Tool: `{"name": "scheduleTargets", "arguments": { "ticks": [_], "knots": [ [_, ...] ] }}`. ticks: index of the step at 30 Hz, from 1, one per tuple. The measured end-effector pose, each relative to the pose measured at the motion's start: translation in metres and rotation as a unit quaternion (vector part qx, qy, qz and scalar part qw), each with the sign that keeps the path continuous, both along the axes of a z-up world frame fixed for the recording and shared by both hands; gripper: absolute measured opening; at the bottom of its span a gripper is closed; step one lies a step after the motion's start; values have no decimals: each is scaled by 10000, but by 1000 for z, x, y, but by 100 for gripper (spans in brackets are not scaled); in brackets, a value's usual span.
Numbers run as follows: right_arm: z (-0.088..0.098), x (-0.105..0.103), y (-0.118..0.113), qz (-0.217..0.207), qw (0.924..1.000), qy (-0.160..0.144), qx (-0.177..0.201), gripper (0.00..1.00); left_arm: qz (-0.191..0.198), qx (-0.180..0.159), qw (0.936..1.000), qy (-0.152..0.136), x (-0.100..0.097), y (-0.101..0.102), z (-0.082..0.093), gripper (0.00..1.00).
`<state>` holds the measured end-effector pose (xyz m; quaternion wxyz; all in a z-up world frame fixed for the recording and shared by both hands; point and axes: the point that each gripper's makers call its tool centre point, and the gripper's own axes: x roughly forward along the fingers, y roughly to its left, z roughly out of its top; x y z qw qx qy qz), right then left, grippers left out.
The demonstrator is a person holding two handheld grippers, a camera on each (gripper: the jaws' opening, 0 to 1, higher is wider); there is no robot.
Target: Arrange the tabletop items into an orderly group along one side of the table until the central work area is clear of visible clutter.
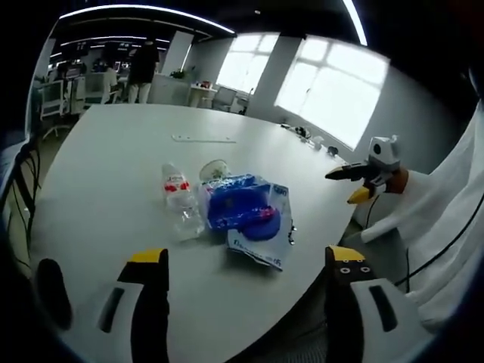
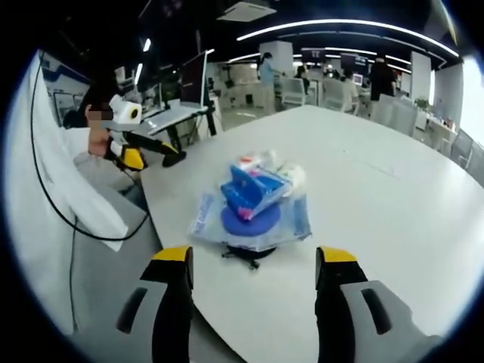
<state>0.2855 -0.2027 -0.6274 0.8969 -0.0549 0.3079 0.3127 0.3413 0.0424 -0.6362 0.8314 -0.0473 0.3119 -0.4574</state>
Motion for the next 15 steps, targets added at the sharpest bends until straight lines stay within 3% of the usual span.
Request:
{"name": "scheduleTargets", "arguments": {
  "ticks": [15],
  "knots": [
    [2,32,19,123,9999,-23,12,60,-96,2,9999,-138,27,-12,6,80]
  ]
}}
